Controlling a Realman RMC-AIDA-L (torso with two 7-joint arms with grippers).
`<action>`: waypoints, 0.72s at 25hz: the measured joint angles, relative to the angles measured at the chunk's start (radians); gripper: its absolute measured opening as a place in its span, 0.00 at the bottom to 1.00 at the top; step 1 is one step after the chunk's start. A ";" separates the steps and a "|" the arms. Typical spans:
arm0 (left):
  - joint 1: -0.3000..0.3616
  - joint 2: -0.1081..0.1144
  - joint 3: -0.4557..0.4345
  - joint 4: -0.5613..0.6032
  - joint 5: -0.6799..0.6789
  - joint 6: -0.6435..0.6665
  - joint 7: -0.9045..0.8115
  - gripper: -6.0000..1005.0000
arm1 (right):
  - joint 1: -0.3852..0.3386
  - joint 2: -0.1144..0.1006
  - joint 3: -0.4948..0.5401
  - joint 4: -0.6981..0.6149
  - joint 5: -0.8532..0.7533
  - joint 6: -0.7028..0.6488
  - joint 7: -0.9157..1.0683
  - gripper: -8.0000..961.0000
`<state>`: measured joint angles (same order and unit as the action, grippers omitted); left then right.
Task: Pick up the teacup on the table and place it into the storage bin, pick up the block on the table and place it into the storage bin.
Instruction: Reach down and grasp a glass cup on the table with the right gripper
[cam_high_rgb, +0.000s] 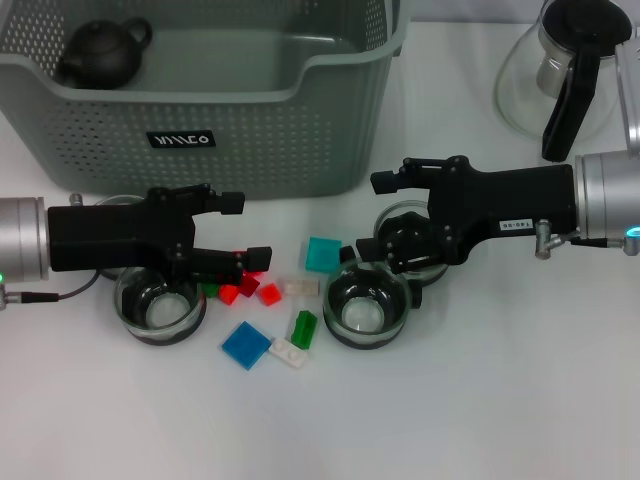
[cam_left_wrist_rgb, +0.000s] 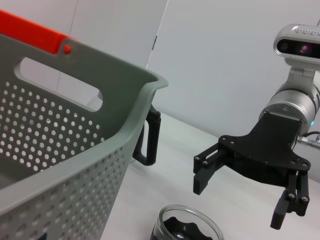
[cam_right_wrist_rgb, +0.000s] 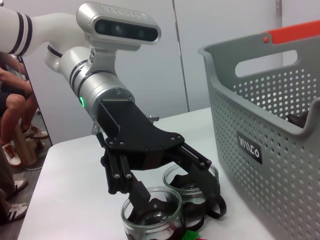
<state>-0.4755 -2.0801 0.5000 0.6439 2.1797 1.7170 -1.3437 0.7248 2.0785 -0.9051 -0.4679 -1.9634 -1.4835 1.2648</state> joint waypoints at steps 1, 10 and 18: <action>0.000 0.000 0.000 0.000 0.000 0.000 0.000 0.95 | 0.000 0.000 0.000 0.000 0.000 0.000 0.000 0.98; 0.000 0.000 0.000 0.000 -0.001 0.000 -0.001 0.95 | -0.001 0.000 0.000 0.000 0.000 0.000 0.002 0.98; 0.001 0.000 0.000 0.003 -0.003 0.000 -0.002 0.95 | -0.011 -0.005 0.000 -0.057 -0.009 -0.034 0.075 0.98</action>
<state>-0.4749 -2.0801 0.5001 0.6467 2.1764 1.7173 -1.3452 0.7141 2.0731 -0.9051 -0.5249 -1.9728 -1.5175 1.3394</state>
